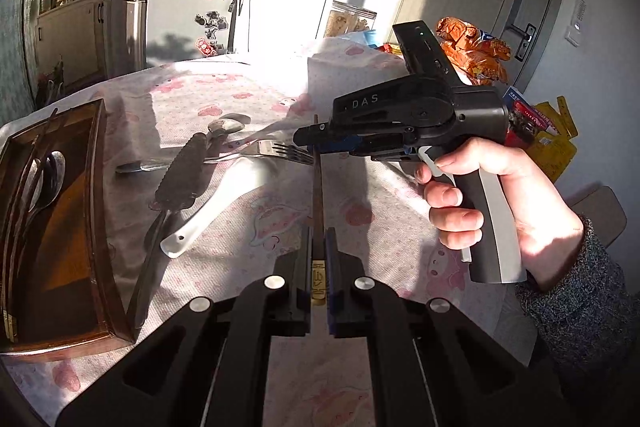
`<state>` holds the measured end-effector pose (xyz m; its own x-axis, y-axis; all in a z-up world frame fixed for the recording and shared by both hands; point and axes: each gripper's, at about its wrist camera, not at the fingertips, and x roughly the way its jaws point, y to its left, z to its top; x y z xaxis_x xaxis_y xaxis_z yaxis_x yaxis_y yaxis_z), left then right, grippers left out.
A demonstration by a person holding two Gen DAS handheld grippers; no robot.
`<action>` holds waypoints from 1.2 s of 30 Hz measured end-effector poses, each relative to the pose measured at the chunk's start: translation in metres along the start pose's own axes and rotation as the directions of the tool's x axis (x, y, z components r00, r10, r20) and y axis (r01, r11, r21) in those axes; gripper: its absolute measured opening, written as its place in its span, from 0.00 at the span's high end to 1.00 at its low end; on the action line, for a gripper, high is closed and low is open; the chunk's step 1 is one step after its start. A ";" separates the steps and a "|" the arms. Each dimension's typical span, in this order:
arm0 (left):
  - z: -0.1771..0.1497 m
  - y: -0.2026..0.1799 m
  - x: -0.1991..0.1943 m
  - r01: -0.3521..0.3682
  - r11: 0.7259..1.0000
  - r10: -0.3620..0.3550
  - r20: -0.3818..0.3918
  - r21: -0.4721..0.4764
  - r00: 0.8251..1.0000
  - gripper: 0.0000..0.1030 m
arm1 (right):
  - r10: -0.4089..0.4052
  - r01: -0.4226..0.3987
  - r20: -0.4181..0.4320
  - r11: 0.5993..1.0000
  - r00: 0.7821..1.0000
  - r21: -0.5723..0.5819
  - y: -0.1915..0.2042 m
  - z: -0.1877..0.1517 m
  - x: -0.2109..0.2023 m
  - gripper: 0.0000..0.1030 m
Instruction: Organize utensils
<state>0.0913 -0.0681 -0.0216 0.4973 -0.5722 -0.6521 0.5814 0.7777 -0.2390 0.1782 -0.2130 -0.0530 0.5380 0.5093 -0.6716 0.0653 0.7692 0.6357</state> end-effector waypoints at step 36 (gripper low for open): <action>-0.038 0.168 -0.080 -0.366 0.925 0.365 -0.034 -0.103 0.931 0.94 | 0.043 -0.085 -0.131 0.938 0.990 -0.336 0.224 -0.007 0.125 0.61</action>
<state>0.1246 0.1186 -0.0367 0.6529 -0.2401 -0.7184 0.2893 0.9556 -0.0565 0.2539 0.0255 0.0025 0.4253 0.5883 -0.6877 -0.2669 0.8076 0.5258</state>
